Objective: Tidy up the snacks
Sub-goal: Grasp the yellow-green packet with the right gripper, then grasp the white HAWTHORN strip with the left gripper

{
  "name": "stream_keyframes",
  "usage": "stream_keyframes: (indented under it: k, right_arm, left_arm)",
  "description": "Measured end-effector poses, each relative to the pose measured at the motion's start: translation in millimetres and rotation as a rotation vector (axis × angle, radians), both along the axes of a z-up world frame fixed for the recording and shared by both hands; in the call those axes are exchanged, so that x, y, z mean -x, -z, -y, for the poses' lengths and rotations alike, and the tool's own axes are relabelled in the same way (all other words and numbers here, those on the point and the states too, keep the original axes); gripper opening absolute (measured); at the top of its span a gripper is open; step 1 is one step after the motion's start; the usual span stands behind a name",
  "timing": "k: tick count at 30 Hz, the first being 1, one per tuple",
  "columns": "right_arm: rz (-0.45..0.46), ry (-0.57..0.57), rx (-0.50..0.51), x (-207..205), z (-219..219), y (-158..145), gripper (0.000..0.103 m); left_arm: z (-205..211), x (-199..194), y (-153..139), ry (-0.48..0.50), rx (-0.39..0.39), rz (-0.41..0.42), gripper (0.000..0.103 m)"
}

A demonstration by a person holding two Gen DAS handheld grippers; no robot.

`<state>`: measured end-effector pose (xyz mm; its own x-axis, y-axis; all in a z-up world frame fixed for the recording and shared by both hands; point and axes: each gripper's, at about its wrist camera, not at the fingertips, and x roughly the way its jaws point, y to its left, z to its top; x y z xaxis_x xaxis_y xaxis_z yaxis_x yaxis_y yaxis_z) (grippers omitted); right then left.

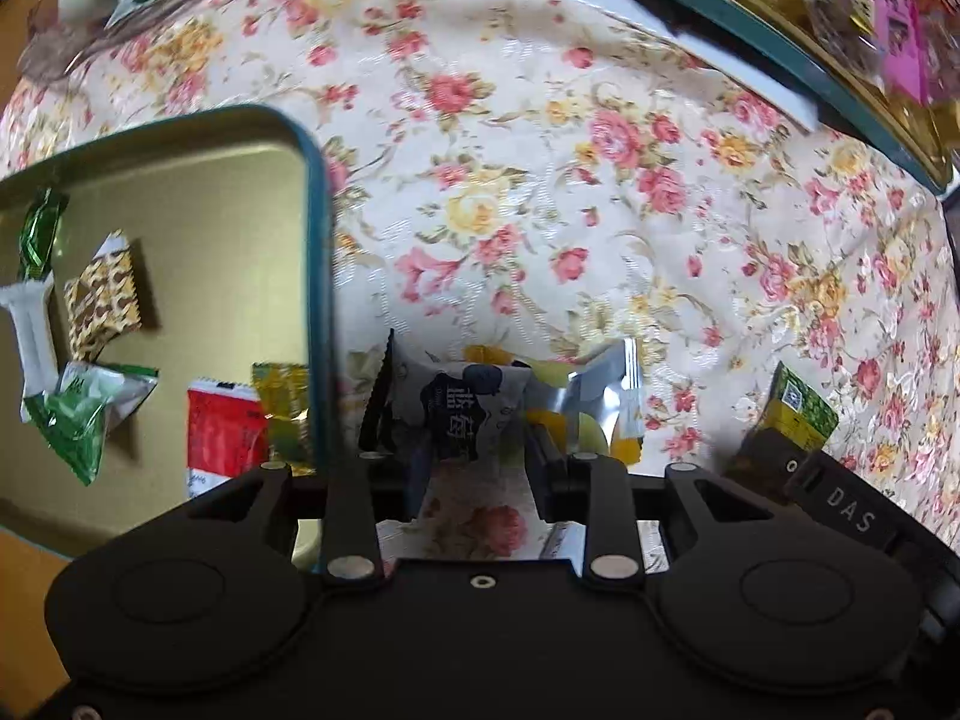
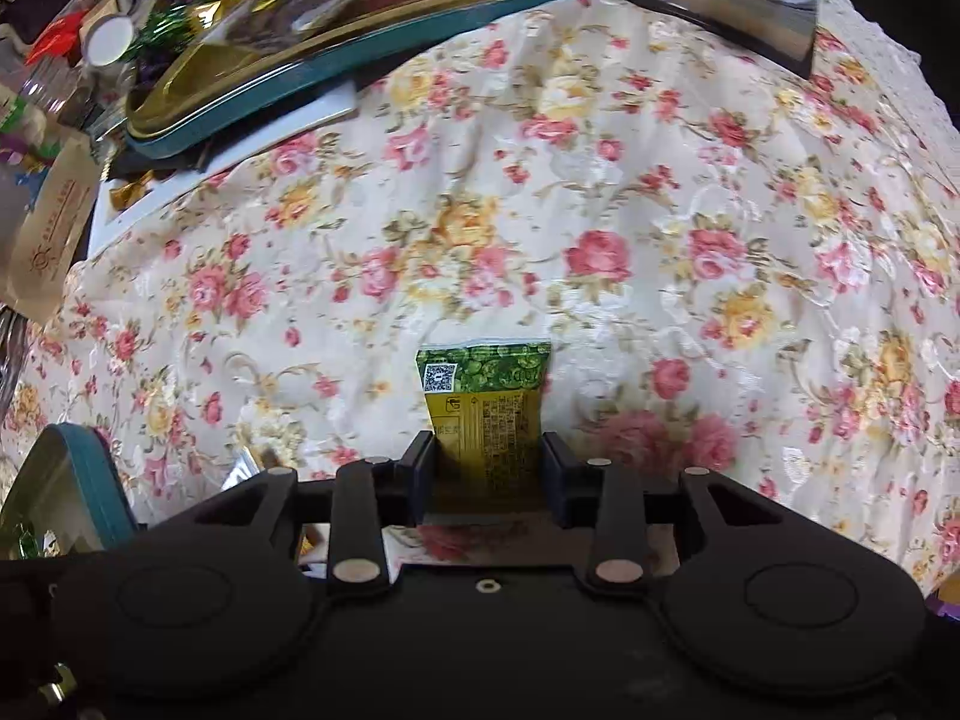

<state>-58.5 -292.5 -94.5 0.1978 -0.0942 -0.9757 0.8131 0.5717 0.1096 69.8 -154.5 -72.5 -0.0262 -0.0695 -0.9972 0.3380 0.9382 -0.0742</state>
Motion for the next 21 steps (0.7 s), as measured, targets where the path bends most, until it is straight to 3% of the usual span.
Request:
stream_keyframes:
  k: [2, 7, 10, 15, 21]
  right_arm:
    - [-0.004, 0.017, -0.004, 8.8, 7.5, -0.9, 0.038]
    - [-0.018, 0.052, -0.005, 29.7, 23.8, -2.9, 0.038]
    - [-0.022, 0.074, -0.014, 38.9, 31.3, -4.3, 0.038]
    - [-0.002, 0.095, -0.03, 45.3, 39.1, -10.2, 0.038]
    - [0.045, 0.07, -0.043, 47.3, 37.5, -25.4, 0.038]
  left_arm:
    - [9.8, 6.4, 1.1, 0.025, 0.009, -0.004, 0.041]
    - [36.3, 30.7, 14.3, 0.112, 0.107, -0.133, 0.04]
    - [46.7, 43.3, 4.8, 0.168, 0.085, -0.062, 0.04]
    - [40.0, 54.2, -20.5, 0.226, 0.117, 0.015, 0.04]
    - [32.9, 75.8, -26.7, 0.446, 0.076, 0.093, 0.04]
